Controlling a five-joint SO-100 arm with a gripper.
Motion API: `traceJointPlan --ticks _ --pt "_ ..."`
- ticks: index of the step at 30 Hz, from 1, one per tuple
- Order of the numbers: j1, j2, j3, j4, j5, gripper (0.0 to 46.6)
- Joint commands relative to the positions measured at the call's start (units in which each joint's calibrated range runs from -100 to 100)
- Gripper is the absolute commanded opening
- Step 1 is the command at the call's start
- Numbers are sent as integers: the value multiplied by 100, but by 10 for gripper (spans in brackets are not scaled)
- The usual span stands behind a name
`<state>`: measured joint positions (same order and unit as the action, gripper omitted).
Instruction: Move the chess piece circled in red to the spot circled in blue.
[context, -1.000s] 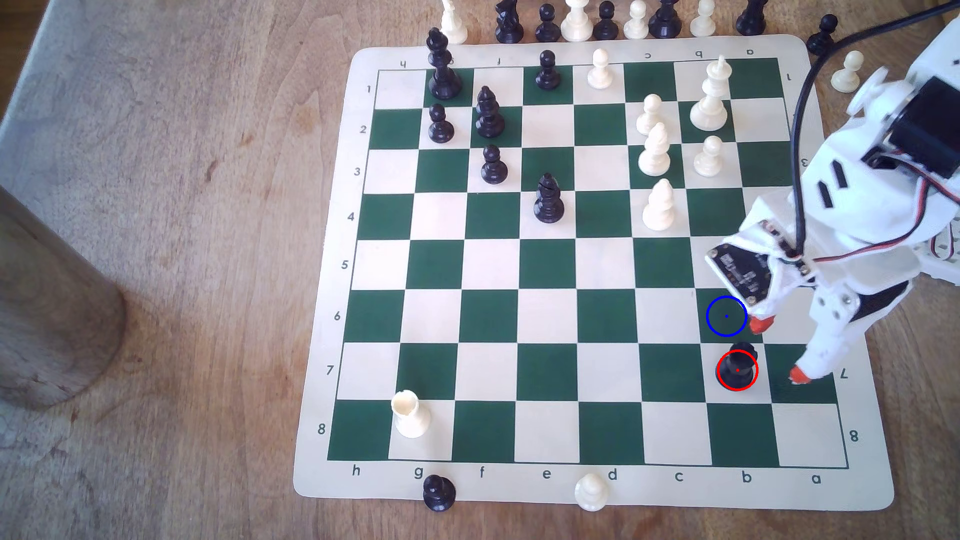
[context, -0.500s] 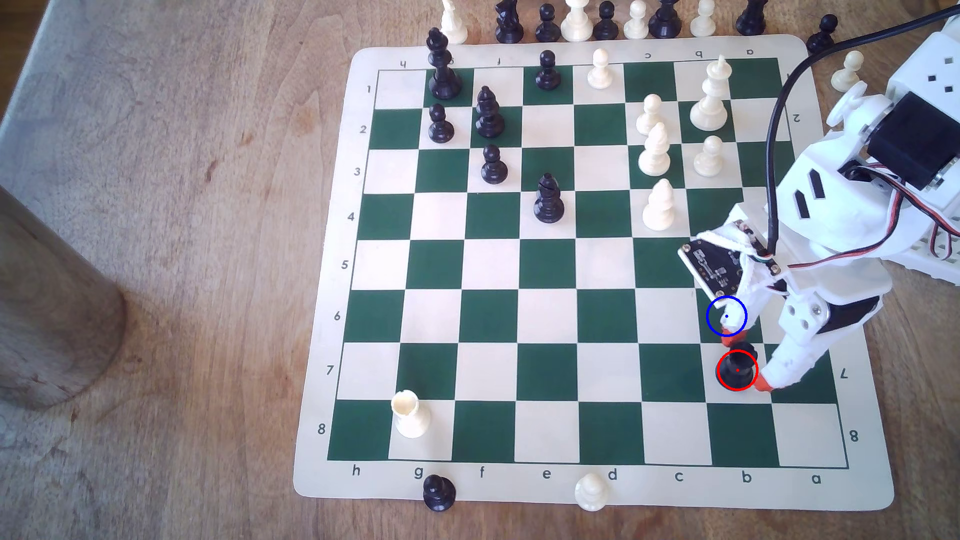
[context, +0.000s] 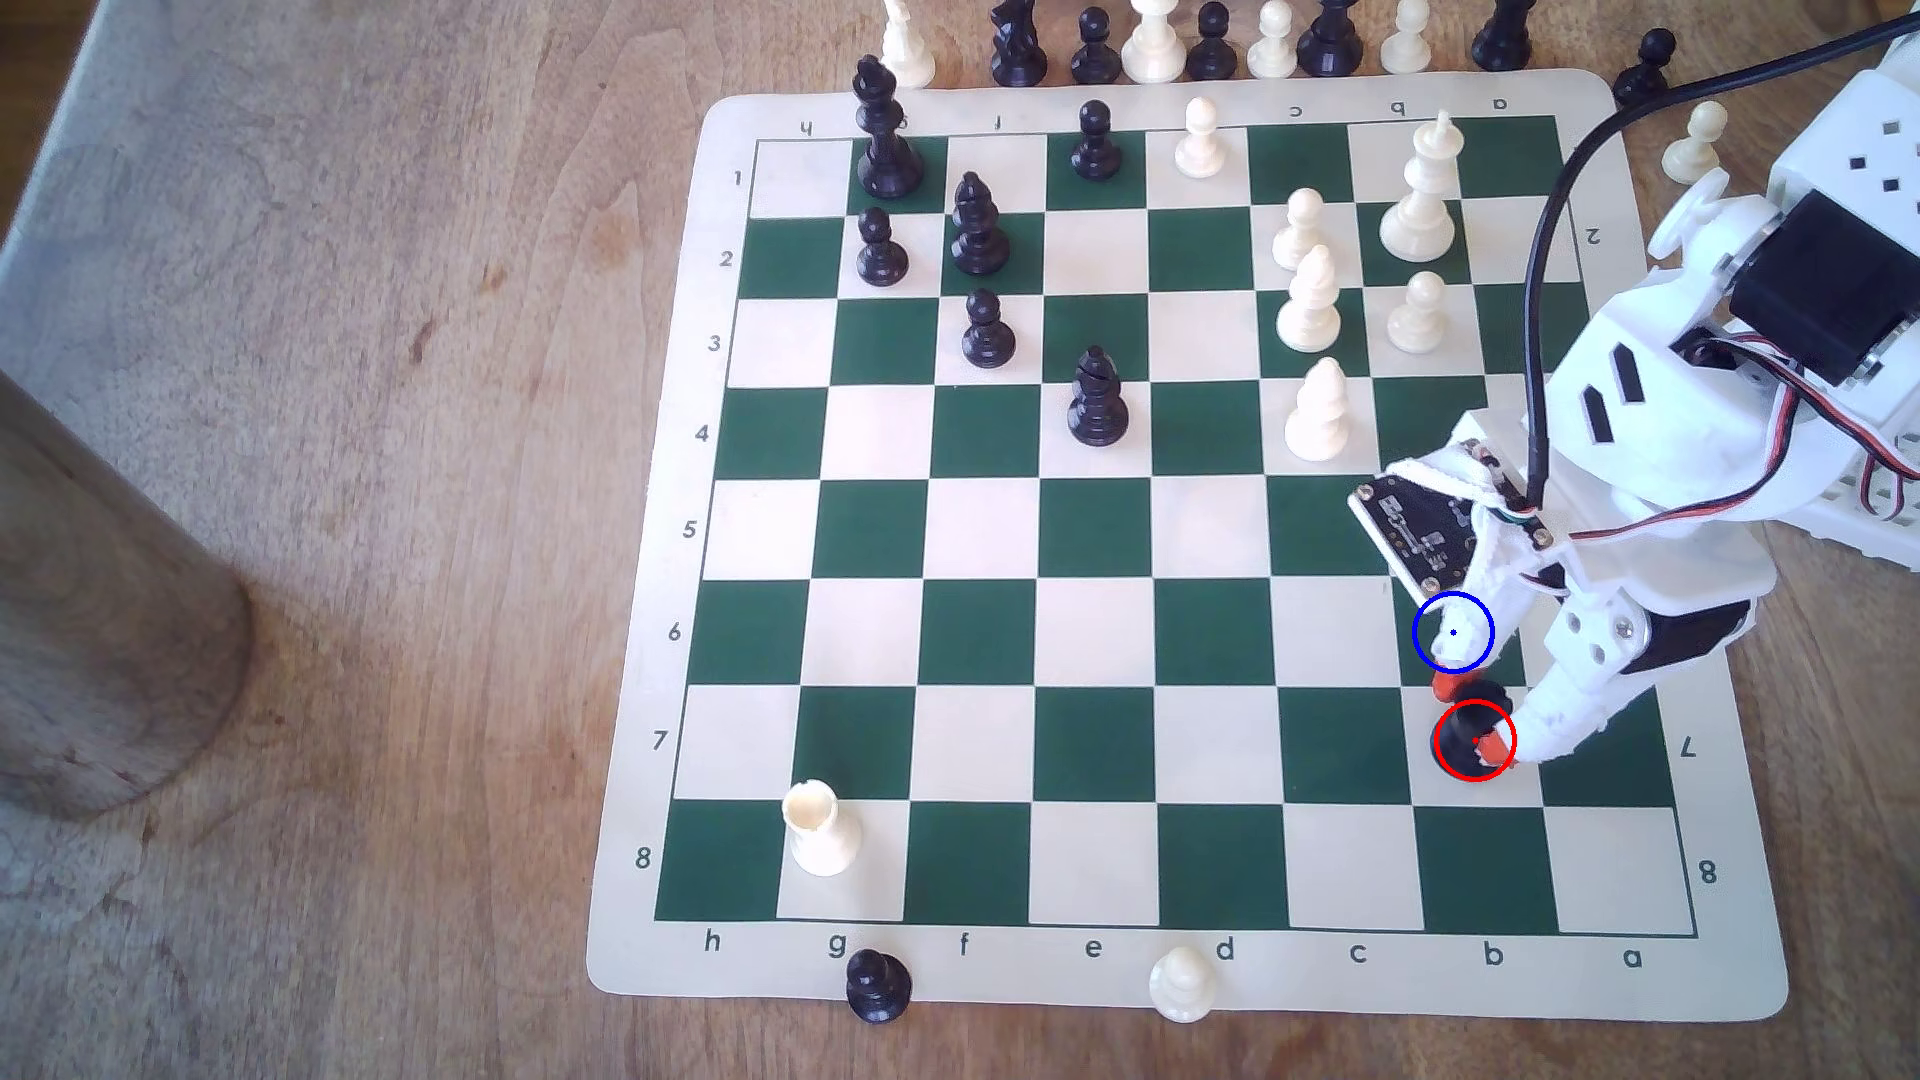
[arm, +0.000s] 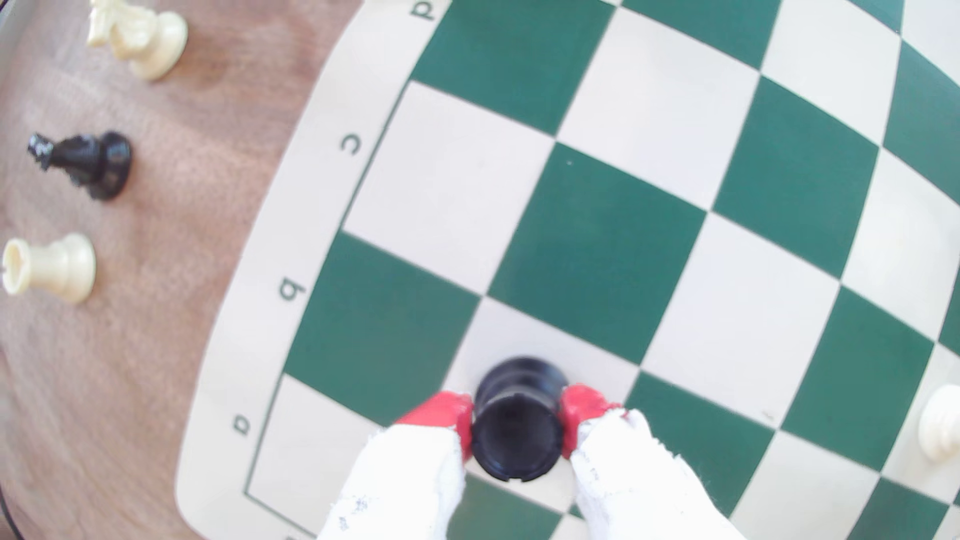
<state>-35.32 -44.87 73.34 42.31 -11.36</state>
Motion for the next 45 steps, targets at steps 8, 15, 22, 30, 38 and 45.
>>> traceJointPlan --ticks 8,15,22,30,38,45 --pt "212 -1481 -534 511 -254 2" --pt "861 -2364 -516 1223 -93 2" --pt "986 -2517 46 1584 39 2" --pt "1026 -2347 590 1387 49 2" --pt "1026 -1973 672 945 20 2" --pt "1041 -1719 708 871 54 2"
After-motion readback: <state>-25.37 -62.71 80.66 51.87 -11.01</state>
